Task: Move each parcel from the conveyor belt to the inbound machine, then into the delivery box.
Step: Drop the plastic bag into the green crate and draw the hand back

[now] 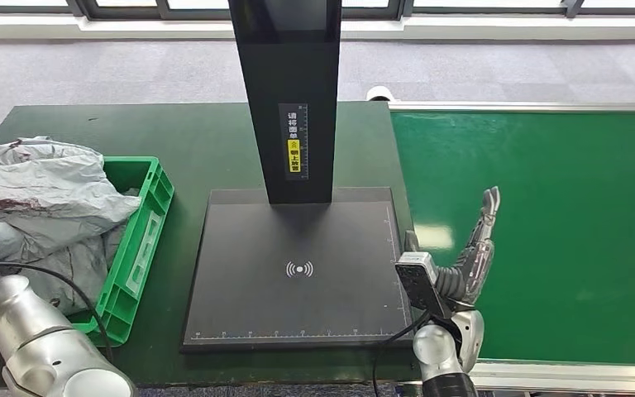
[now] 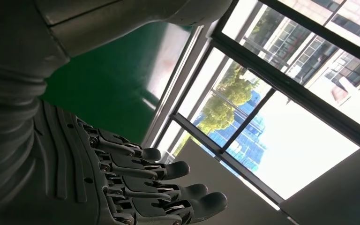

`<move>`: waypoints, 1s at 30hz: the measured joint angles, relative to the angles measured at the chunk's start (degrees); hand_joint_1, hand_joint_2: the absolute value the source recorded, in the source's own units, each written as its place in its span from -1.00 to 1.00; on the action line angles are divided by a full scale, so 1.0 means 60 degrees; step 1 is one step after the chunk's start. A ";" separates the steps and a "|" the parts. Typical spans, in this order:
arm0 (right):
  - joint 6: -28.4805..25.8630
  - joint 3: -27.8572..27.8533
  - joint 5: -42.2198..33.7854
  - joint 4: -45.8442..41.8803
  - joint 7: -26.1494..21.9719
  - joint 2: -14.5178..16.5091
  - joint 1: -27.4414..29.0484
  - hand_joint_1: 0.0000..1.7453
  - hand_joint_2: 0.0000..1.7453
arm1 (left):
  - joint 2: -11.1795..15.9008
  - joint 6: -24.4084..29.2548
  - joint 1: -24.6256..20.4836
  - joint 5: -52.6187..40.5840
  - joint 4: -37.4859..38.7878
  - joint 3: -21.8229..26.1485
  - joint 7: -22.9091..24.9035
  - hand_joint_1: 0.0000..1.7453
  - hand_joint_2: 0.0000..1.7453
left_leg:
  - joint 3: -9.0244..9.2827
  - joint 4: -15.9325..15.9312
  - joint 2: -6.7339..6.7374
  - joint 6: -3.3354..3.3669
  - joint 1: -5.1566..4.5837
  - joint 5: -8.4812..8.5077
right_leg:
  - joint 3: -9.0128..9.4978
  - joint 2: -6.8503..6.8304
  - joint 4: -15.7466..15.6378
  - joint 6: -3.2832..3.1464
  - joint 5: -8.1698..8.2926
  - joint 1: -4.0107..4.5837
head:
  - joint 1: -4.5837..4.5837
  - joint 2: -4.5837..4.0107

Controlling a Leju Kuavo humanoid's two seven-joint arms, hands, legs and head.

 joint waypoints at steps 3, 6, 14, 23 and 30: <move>0.0000 -0.0010 0.0046 0.0081 -0.0013 0.0000 -0.0004 -1.00 1.00 | 0.0000 0.0000 0.0050 0.0300 -0.0243 0.0000 0.0000 -1.00 0.00 | 0.0001 0.0000 0.0001 0.0000 0.0000 0.0000 | 0.0002 -0.0001 0.0000 0.0000 0.0000 0.0000 | 0.0000 0.0001; 0.0000 -0.0059 0.0098 0.0183 -0.0013 0.0000 -0.0007 -1.00 1.00 | 0.0000 0.0000 0.0121 0.0595 -0.0482 -0.0002 0.0000 -1.00 -1.00 | 0.0002 0.0000 0.0000 0.0000 0.0000 0.0000 | 0.0001 -0.0001 0.0000 0.0000 0.0000 0.0000 | 0.0000 -0.0001; 0.0000 -0.0110 0.0169 0.0376 0.0025 0.0000 -0.0017 -1.00 1.00 | -0.0023 0.0000 0.0161 0.0217 -0.0547 -0.0004 0.0000 -1.00 -1.00 | 0.0002 0.0000 0.0000 0.0000 0.0000 0.0000 | 0.0000 -0.0001 0.0000 0.0000 0.0000 -0.0001 | 0.0000 -0.0001; 0.0000 -0.0130 0.0279 0.0499 0.0217 0.0000 -0.0029 -1.00 1.00 | -0.0066 0.0000 0.0317 0.1006 -0.0260 -0.0255 0.0000 -1.00 -1.00 | 0.0003 0.0001 0.0000 0.0000 0.0000 0.0000 | 0.0000 -0.0001 0.0000 0.0000 0.0000 0.0000 | 0.0000 -0.0001; 0.0000 -0.0164 0.0301 0.0582 0.0217 0.0000 -0.0033 -1.00 1.00 | -0.0093 0.0000 0.0495 0.1285 -0.0108 -0.0578 0.0000 -1.00 -1.00 | 0.0003 0.0001 0.0001 0.0000 0.0000 0.0000 | 0.0000 0.0000 0.0000 0.0000 0.0000 0.0000 | 0.0000 -0.0001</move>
